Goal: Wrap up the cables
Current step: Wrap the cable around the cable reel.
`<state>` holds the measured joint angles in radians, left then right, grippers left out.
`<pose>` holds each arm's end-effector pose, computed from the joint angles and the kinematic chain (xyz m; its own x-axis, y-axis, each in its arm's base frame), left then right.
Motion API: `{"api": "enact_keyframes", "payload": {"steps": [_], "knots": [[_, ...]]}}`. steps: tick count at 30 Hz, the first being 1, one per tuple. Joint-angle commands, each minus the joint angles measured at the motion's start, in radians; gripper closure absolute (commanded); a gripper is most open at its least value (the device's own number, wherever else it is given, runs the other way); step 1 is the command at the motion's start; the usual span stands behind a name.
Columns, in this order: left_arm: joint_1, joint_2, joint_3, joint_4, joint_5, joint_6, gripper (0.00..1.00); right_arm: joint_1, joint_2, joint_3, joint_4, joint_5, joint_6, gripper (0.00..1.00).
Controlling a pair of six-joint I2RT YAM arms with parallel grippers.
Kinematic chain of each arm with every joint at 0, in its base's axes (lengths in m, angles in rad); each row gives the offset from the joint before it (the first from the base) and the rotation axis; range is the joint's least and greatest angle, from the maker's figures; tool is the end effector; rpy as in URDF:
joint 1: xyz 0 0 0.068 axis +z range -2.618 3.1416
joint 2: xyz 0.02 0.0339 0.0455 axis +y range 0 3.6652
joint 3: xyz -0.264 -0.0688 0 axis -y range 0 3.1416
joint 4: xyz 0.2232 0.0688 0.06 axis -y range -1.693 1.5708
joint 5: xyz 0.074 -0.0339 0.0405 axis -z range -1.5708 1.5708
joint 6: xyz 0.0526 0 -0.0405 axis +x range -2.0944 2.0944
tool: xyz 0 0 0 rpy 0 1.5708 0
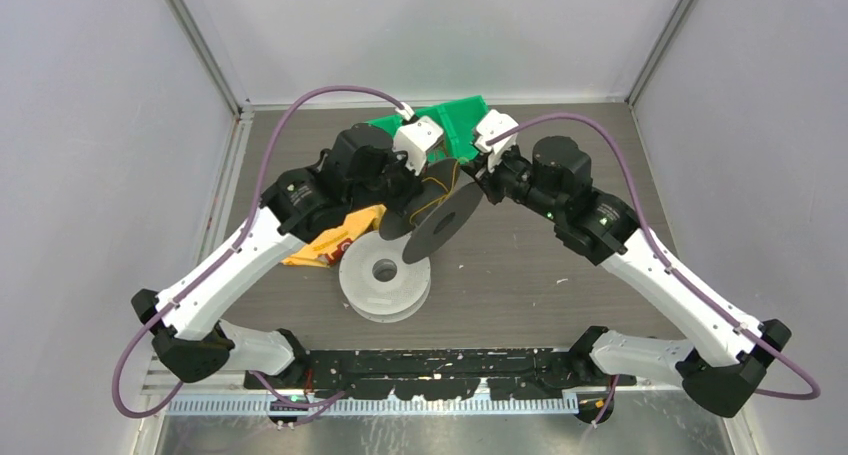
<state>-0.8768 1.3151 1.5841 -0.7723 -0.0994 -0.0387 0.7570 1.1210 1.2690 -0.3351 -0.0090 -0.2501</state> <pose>0.1723 -0.1989 0.4251 -0.3357 0.3433 -0.8772 0.6968 0.7171 0.0139 0.1752 0.1662 0.4200 0.0405 -0.3022 -0.9524 -0.7050 0.6668 -0.2416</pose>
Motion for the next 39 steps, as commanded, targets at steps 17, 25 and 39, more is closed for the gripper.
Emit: {"api": "enact_keyframes", "payload": {"steps": [17,25,39], "knots": [[0.016,-0.018,0.242,-0.164,0.237,0.125,0.99,-0.112,-0.124,-0.089,-0.02,-0.129,0.047,0.62],[0.024,-0.046,0.266,-0.153,0.23,0.109,1.0,-0.129,-0.14,-0.117,-0.03,-0.088,0.08,0.4],[0.101,-0.026,0.342,-0.139,0.226,0.008,1.0,-0.283,-0.386,-0.293,0.053,0.047,0.354,0.11]]}}
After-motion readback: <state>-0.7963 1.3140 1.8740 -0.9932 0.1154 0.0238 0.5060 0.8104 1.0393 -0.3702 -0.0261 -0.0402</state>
